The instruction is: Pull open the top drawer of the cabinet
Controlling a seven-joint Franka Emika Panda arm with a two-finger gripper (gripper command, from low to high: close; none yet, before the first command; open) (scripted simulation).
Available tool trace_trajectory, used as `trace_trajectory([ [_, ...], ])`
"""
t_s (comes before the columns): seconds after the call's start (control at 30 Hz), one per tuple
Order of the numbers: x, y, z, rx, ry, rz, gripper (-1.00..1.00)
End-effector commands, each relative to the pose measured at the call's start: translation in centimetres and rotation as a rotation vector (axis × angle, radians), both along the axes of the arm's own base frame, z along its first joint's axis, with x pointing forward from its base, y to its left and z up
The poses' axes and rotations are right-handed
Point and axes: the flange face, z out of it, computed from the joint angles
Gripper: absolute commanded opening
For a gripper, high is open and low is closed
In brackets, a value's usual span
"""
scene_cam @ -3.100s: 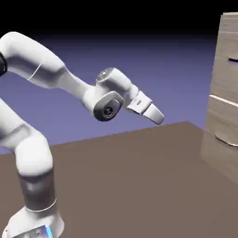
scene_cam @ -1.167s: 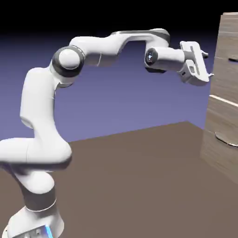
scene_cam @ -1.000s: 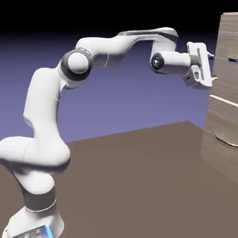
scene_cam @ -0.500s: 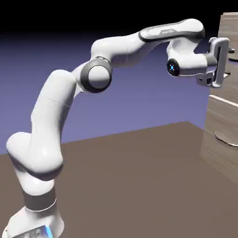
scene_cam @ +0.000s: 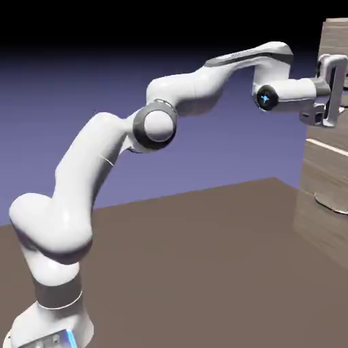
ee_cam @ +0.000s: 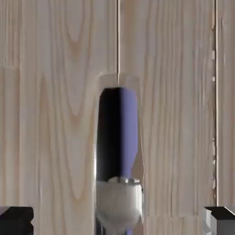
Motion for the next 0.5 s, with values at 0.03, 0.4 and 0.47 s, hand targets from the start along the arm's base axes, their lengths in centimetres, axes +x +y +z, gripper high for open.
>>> trace_trajectory([
  [0.03,0.4,0.3,0.0,-0.001,0.001,0.002,0.00],
  [0.4,-2.4,0.3,0.0,-0.001,0.001,0.002,-1.00],
  [0.47,-3.3,0.3,0.0,-0.001,0.001,0.002,-1.00],
])
